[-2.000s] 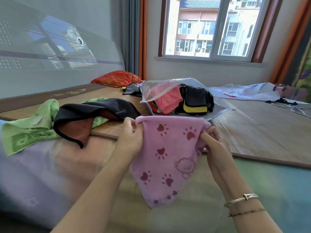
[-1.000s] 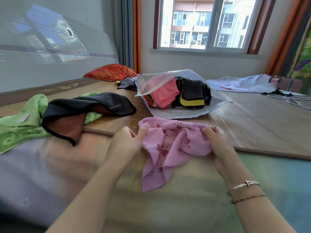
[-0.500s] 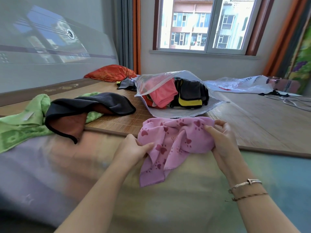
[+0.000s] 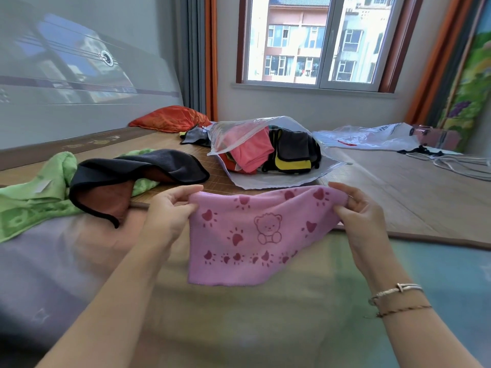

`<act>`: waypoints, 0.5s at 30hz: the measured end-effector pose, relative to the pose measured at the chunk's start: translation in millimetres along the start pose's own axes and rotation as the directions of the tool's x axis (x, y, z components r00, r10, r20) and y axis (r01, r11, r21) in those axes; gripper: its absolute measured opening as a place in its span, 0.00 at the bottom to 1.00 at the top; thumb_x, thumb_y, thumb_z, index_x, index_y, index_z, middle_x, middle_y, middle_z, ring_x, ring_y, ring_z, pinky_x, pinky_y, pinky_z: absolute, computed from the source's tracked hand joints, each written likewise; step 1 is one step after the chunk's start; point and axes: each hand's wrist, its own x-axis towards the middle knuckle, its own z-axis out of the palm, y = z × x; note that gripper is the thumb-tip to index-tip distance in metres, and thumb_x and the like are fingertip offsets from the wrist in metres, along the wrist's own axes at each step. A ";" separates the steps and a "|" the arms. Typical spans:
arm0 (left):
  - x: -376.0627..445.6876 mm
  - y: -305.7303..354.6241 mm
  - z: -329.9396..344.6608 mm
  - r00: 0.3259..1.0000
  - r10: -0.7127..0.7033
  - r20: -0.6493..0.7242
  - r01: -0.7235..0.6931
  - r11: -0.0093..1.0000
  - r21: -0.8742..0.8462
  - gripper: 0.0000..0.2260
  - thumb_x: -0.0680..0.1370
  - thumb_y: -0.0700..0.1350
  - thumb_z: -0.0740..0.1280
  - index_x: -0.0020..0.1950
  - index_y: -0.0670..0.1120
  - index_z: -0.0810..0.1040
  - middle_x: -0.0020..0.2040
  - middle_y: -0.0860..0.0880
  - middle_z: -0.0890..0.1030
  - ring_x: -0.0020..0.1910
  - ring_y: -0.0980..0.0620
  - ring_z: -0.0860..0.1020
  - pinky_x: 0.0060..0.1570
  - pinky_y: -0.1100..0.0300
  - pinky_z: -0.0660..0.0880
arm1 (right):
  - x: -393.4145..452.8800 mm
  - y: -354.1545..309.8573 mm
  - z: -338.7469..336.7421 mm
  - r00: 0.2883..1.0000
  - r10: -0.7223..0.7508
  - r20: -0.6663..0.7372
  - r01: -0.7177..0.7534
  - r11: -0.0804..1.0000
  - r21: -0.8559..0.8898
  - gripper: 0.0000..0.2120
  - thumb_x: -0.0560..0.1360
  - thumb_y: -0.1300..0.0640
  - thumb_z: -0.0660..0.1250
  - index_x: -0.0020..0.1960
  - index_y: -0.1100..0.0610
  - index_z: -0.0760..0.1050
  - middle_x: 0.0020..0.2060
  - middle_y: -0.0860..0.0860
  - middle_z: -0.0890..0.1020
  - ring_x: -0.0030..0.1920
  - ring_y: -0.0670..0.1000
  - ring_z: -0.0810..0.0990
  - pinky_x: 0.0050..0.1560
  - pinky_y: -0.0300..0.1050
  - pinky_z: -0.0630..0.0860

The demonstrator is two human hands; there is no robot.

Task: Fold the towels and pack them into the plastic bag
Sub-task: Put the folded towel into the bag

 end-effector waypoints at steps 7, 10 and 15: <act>-15.8 19.1 -8.6 0.962 0.269 -0.044 -0.241 0.915 0.322 0.14 0.73 0.33 0.71 0.53 0.48 0.82 0.45 0.55 0.82 0.44 0.59 0.79 0.38 0.73 0.72 | -11.0 -23.7 -11.7 0.960 -0.279 -0.020 0.250 0.890 -0.380 0.13 0.74 0.65 0.67 0.46 0.46 0.78 0.39 0.45 0.84 0.42 0.44 0.82 0.45 0.45 0.77; -23.0 31.9 -12.7 0.931 0.357 -0.077 -0.310 0.885 0.348 0.06 0.74 0.38 0.72 0.49 0.47 0.82 0.42 0.51 0.83 0.42 0.54 0.81 0.34 0.67 0.76 | -19.5 -36.9 -15.4 0.928 -0.370 -0.031 0.325 0.850 -0.413 0.12 0.76 0.62 0.67 0.45 0.44 0.78 0.40 0.42 0.83 0.43 0.44 0.82 0.45 0.41 0.77; -32.2 57.7 -17.1 0.887 0.448 -0.115 -0.396 0.864 0.309 0.03 0.74 0.44 0.72 0.43 0.49 0.78 0.46 0.51 0.78 0.43 0.58 0.78 0.36 0.71 0.72 | -24.3 -40.5 -19.8 0.875 -0.464 -0.139 0.364 0.819 -0.443 0.06 0.78 0.57 0.65 0.45 0.47 0.74 0.43 0.46 0.77 0.45 0.48 0.77 0.47 0.34 0.71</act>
